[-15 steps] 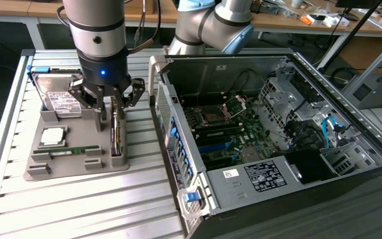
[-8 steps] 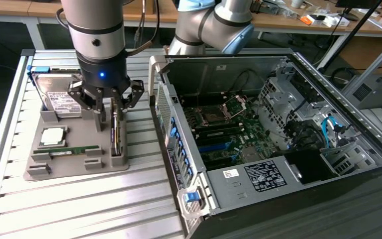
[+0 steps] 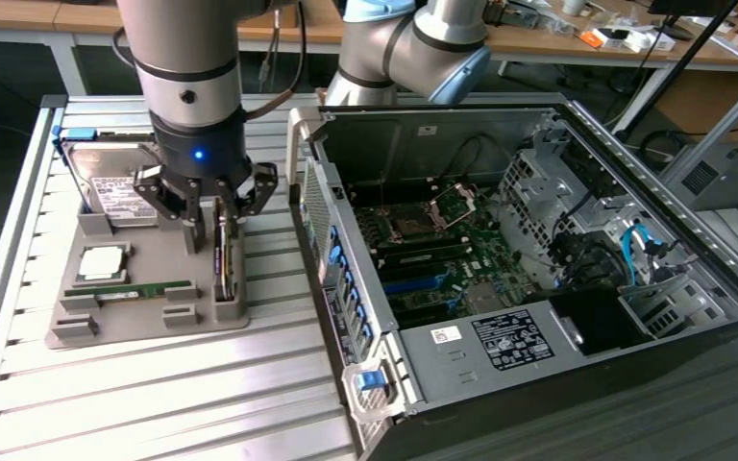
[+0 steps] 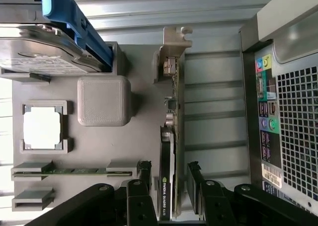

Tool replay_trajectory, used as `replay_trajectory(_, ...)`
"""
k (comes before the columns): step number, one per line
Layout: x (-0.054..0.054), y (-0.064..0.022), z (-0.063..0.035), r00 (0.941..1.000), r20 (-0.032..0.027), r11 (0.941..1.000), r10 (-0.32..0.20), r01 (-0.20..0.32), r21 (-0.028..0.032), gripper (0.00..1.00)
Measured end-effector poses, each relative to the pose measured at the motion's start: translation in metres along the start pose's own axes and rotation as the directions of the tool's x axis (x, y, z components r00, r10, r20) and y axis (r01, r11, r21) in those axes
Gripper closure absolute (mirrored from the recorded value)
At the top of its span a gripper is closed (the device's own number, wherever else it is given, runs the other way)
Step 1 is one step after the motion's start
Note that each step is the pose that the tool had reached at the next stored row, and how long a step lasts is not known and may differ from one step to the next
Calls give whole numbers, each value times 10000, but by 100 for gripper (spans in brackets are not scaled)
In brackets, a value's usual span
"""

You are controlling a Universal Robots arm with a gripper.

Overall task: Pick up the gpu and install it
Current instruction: 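Pick up the gpu and move the gpu toward the slot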

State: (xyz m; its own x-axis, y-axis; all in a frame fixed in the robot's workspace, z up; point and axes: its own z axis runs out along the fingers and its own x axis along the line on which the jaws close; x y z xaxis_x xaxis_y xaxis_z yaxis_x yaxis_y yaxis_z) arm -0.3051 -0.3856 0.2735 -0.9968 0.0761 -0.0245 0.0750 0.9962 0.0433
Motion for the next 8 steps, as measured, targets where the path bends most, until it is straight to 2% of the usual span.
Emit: replay_trajectory(8,3,7,82,10000,1,10000,0,0,0,58)
